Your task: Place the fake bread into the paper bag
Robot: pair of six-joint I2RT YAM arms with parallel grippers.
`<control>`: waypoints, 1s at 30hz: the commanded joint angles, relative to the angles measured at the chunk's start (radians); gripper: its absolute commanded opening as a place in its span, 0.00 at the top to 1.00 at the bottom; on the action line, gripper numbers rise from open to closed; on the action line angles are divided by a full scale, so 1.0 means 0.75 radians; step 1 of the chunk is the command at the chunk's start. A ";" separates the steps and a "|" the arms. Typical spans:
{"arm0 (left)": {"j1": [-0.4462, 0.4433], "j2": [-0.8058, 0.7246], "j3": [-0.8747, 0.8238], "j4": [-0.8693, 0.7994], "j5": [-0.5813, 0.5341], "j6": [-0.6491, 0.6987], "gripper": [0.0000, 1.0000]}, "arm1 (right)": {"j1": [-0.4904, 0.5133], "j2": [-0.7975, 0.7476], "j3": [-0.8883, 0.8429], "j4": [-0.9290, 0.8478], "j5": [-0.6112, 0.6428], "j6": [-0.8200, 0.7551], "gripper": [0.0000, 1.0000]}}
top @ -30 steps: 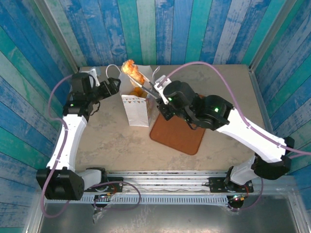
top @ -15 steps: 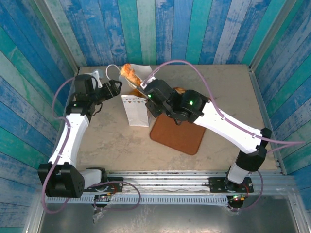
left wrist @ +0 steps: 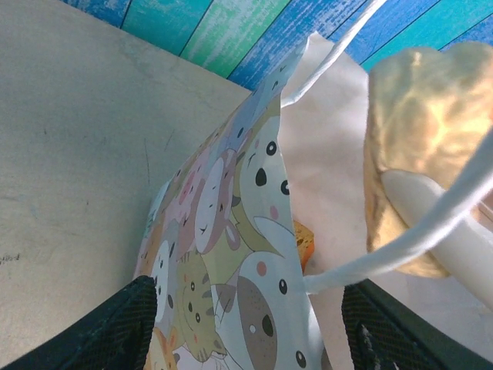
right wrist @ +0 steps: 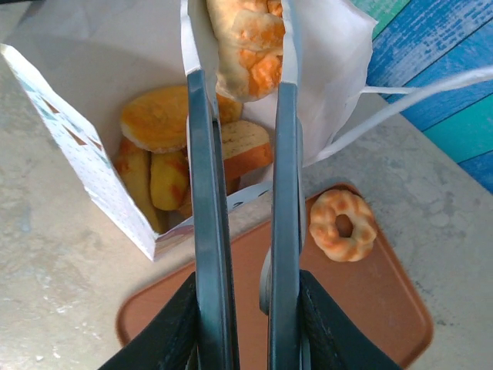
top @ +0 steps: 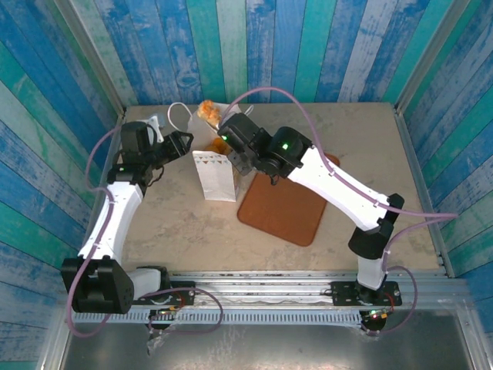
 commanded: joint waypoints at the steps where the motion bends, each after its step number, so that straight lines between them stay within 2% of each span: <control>1: 0.004 0.002 -0.023 0.034 0.028 -0.002 0.36 | -0.006 0.057 0.093 -0.056 0.105 -0.087 0.76; 12: 0.005 0.000 -0.024 0.038 0.025 -0.005 0.38 | -0.028 0.161 0.160 -0.117 0.176 -0.136 0.72; 19: 0.005 0.002 -0.019 0.036 0.024 -0.006 0.38 | -0.044 0.175 0.174 -0.122 0.129 -0.132 0.62; 30: 0.005 0.018 -0.013 0.042 0.030 -0.010 0.38 | -0.066 0.143 0.190 -0.118 0.037 -0.089 0.60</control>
